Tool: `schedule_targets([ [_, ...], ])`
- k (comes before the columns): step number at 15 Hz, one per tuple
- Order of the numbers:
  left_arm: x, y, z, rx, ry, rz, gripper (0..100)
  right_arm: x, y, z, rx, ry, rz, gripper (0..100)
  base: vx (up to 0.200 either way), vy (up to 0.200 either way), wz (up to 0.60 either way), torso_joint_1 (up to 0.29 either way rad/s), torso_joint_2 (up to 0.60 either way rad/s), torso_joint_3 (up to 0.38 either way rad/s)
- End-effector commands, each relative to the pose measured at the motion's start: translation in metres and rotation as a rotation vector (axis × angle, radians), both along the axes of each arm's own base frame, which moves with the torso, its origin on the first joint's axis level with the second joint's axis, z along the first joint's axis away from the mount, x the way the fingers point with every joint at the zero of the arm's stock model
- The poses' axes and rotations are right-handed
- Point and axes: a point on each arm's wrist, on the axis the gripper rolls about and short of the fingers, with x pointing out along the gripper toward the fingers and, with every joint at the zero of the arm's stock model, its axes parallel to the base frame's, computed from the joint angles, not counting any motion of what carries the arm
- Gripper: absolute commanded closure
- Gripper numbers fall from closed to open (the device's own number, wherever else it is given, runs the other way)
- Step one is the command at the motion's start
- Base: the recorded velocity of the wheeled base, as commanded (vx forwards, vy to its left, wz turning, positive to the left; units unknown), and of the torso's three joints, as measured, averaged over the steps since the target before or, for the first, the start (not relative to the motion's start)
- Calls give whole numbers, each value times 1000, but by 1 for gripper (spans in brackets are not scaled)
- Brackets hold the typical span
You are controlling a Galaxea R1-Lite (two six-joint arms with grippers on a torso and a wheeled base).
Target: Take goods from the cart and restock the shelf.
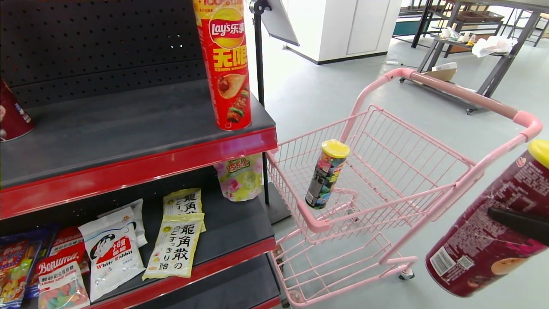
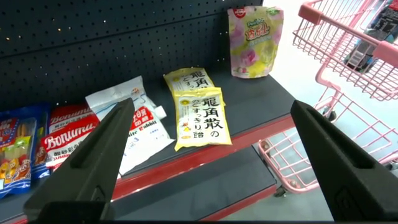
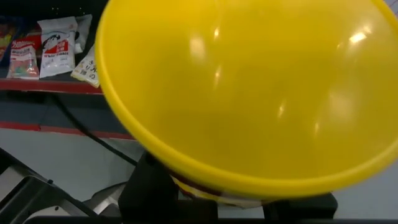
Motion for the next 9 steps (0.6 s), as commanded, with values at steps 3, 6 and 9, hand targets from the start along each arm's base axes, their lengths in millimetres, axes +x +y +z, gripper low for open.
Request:
schedule_targets([
  [3,1,0,0,0,7,0,0,0,1,-5,-13,10,19,100,0,0,0,44,-148,-101],
  [6,1,0,0,0,7,-1,0,2,3,-5,-26,12,34,100,0,0,0,144,-463,-325],
  [9,1,0,0,0,7,-1,0,6,4,-6,-34,25,35,100,0,0,0,181,-543,-360],
])
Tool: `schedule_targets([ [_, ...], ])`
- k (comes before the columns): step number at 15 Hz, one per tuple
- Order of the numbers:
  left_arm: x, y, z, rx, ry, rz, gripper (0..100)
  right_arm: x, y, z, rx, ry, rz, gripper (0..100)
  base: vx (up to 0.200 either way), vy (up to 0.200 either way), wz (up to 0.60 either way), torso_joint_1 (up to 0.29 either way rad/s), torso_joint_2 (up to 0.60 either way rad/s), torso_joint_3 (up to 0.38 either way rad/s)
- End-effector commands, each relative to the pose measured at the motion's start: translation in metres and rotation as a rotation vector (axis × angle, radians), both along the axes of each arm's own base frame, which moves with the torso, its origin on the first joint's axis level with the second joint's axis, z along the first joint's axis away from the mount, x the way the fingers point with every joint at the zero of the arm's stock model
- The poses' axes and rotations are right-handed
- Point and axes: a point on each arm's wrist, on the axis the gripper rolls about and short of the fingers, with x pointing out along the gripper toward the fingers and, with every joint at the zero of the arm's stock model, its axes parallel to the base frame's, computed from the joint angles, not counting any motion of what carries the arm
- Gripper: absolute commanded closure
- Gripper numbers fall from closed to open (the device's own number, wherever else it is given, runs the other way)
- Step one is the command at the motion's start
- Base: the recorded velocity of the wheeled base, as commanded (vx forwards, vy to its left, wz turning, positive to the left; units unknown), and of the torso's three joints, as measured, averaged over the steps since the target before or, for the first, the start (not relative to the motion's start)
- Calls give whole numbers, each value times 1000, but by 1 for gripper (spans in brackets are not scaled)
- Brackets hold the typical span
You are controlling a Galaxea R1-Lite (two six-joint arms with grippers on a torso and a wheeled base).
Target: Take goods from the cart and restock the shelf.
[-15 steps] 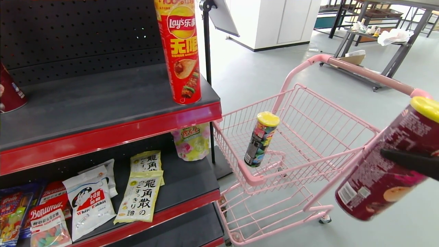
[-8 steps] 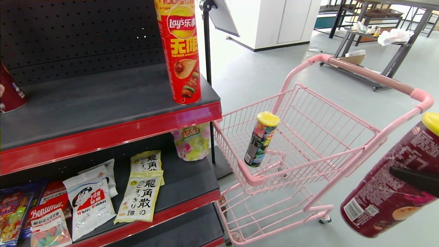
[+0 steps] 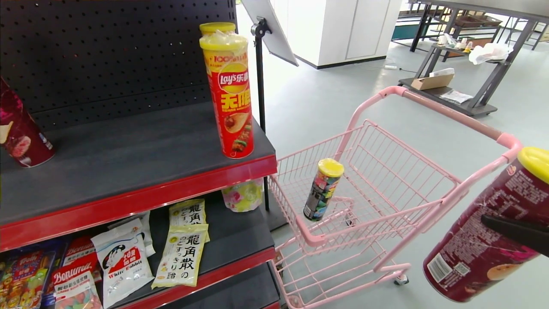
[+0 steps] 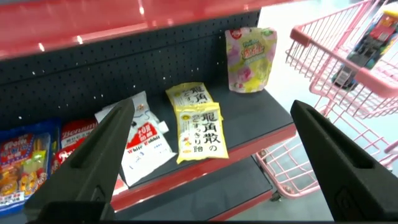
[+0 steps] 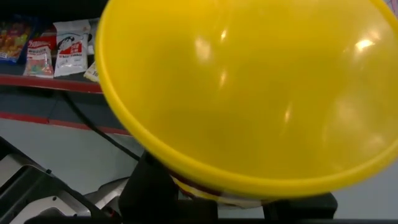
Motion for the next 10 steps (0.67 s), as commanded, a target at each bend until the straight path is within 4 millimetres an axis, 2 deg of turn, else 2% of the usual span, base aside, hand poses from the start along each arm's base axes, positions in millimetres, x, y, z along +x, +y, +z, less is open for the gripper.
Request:
schedule_targets([
  [1,0,0,0,0,4,-1,0,4,2,-1,-5,12,1,100,0,0,0,203,-569,-369],
  [5,0,0,0,0,6,-1,0,12,5,0,-32,16,12,100,0,0,0,228,-599,-380],
  [10,0,0,0,0,6,-1,0,22,9,-1,-47,39,9,100,0,0,0,176,-431,-258],
])
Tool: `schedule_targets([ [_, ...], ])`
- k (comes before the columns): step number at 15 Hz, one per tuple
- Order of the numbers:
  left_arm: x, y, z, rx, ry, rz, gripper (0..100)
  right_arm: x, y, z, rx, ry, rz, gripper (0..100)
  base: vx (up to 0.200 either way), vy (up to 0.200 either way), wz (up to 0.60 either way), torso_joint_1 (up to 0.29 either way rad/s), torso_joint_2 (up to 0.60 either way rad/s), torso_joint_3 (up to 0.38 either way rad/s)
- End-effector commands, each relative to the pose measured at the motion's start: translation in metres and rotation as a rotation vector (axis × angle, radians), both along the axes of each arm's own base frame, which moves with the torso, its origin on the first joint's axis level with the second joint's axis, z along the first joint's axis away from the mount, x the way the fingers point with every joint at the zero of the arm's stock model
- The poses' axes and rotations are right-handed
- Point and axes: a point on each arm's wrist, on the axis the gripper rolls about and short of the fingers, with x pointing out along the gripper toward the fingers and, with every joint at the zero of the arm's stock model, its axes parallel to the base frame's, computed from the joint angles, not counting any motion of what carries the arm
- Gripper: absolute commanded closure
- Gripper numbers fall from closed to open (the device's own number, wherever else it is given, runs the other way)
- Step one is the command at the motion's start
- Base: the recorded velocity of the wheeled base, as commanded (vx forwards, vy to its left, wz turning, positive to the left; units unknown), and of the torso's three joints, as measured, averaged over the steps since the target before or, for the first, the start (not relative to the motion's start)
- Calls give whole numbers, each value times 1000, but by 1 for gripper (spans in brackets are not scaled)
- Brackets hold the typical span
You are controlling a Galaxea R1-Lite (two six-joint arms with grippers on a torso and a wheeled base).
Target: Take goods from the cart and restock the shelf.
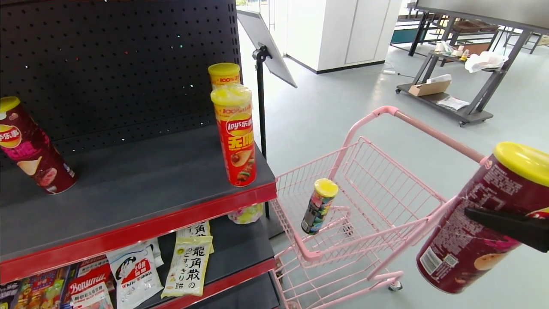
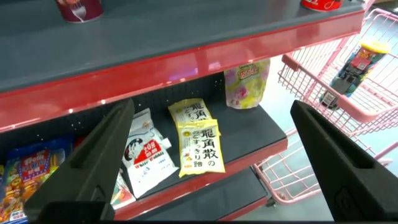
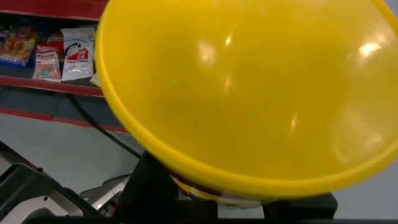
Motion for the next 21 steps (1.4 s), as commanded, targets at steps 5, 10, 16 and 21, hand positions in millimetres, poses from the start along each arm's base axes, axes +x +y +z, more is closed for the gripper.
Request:
schedule_targets([
  [5,-2,0,-1,-2,-23,5,0,8,3,-5,-26,31,4,100,0,0,480,22,-56,-34],
  [10,-2,0,-1,-5,-22,6,0,9,4,-6,-29,33,8,100,0,0,600,6,4,0],
  [16,-2,0,-1,1,-23,6,0,-3,-1,-17,-48,33,32,100,0,33,0,0,1,0],
  [21,-2,0,-1,0,-23,6,0,2,2,-19,-17,-27,54,100,0,200,0,6,-1,0],
])
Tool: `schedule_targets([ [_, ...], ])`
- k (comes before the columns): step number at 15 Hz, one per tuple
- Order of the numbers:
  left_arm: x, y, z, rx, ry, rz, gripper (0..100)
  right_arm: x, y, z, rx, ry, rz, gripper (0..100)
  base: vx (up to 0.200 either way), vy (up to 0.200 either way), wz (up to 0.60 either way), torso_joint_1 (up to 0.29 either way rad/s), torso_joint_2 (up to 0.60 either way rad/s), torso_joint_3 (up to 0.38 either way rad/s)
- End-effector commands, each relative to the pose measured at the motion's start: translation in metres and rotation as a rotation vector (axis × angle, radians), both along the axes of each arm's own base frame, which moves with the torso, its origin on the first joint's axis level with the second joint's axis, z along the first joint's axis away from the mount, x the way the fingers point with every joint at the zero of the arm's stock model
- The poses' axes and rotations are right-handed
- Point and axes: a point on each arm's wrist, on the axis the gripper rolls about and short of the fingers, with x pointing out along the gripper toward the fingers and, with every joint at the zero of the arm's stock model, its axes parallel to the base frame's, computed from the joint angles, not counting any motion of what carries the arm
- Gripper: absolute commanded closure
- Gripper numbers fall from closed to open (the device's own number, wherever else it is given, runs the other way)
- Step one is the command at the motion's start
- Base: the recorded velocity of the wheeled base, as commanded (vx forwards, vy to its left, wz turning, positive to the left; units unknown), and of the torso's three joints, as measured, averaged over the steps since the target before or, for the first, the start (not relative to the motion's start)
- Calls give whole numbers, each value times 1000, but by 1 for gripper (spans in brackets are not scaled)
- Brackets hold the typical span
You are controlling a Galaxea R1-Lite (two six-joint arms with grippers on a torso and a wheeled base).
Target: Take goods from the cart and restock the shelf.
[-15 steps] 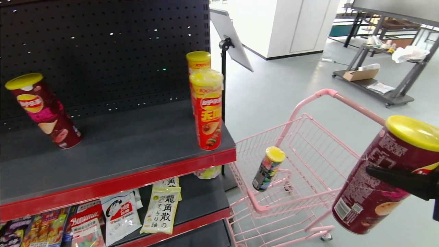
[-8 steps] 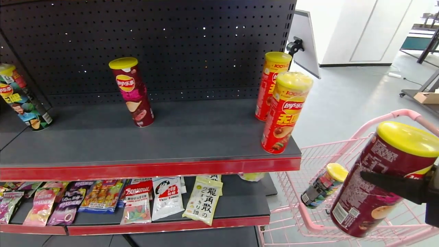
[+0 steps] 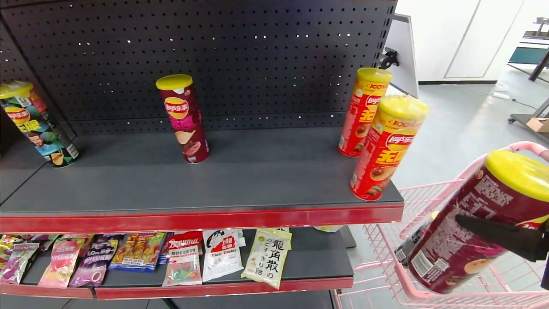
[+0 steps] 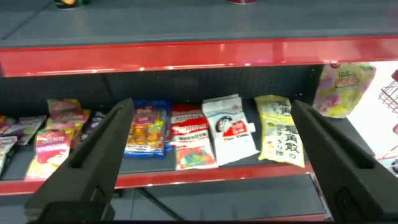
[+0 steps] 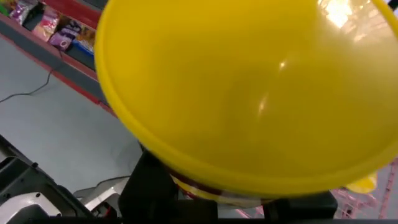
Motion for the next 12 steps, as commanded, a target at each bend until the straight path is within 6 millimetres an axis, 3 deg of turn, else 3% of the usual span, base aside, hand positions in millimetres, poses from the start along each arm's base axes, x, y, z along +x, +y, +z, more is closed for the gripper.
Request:
schedule_targets([
  [1,0,0,0,0,-2,0,0,1,1,-5,5,9,23,100,0,200,0,-2,-7,2],
  [3,0,0,0,0,-1,0,0,-2,2,-5,42,20,128,100,0,200,0,0,5,2],
  [12,0,0,0,0,-1,0,0,-9,7,-7,58,18,234,100,0,200,0,6,3,1],
])
